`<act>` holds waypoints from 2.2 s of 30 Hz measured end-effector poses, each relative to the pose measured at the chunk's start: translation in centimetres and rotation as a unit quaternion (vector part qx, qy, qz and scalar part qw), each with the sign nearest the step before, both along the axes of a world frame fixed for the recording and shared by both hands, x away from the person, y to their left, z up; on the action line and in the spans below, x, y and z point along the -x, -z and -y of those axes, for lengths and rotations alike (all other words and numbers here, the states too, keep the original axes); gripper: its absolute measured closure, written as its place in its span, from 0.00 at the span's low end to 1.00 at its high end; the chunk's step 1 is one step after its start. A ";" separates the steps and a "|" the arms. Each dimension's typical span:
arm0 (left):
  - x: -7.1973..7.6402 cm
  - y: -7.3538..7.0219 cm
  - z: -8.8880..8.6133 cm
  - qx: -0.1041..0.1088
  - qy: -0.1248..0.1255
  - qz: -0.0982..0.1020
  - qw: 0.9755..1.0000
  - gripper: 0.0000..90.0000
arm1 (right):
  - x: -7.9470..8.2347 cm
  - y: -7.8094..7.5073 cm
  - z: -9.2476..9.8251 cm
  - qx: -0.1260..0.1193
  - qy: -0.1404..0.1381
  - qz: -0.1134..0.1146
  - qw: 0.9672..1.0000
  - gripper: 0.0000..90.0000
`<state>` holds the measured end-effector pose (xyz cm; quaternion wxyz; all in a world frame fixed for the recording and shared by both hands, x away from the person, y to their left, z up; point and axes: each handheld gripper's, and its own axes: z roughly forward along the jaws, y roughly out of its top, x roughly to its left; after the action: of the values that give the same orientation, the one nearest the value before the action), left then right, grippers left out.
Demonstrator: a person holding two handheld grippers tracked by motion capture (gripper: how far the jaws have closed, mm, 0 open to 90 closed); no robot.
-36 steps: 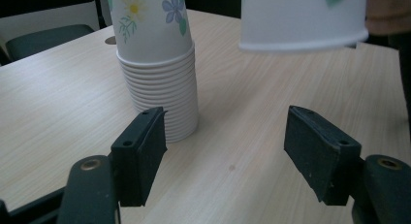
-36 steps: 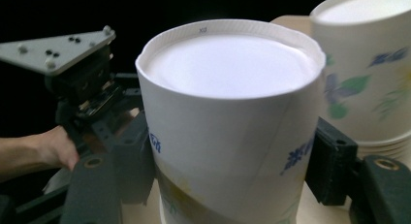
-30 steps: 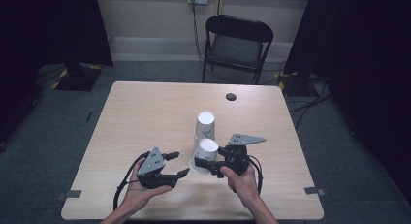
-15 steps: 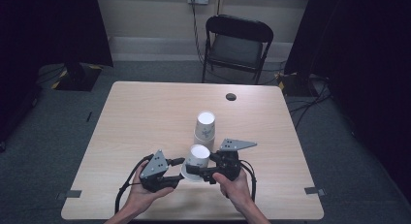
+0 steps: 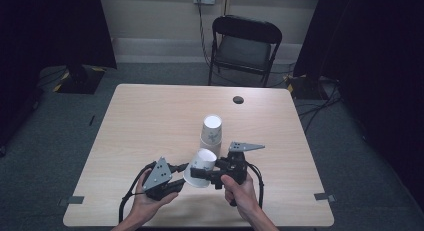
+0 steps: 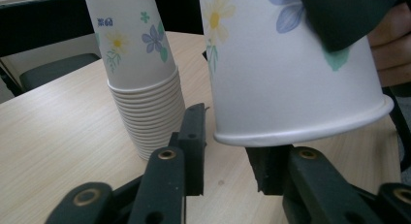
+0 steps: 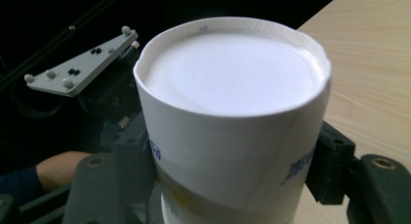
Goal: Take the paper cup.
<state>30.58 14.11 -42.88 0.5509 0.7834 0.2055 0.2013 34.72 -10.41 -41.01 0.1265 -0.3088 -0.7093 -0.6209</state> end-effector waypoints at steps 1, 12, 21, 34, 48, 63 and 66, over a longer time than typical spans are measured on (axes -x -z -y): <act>0.0 0.0 0.0 0.000 0.000 0.000 1.000 0.80 | -0.1 0.0 0.1 -0.005 -0.001 -0.006 1.000 0.37; 0.0 -0.3 0.0 0.014 0.004 -0.011 1.000 0.86 | -0.3 0.3 -0.2 -0.023 -0.013 -0.036 0.999 0.37; -0.3 -0.4 -0.7 0.023 0.014 -0.027 0.999 0.93 | -0.1 0.1 -0.3 -0.003 -0.020 -0.013 1.000 0.29; -1.4 -0.1 -2.3 0.046 -0.002 -0.062 0.997 0.94 | -0.2 -0.2 0.3 0.034 -0.003 0.028 0.999 0.19; -2.9 0.6 -3.5 -0.005 -0.016 -0.106 0.994 0.94 | 0.2 -0.7 1.5 0.118 0.038 0.116 0.986 0.28; -3.4 2.1 -2.0 -0.071 0.008 -0.153 0.986 0.94 | 1.1 -2.3 1.2 0.143 0.038 0.169 0.975 0.34; -3.6 2.4 -1.7 -0.082 0.010 -0.164 0.983 0.94 | 1.2 -2.3 0.7 0.146 0.024 0.170 0.974 0.36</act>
<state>34.15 15.80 -45.29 0.4456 0.8504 0.2678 0.0808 33.48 -11.12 -38.66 -0.0571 -0.2304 -0.7957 -0.5573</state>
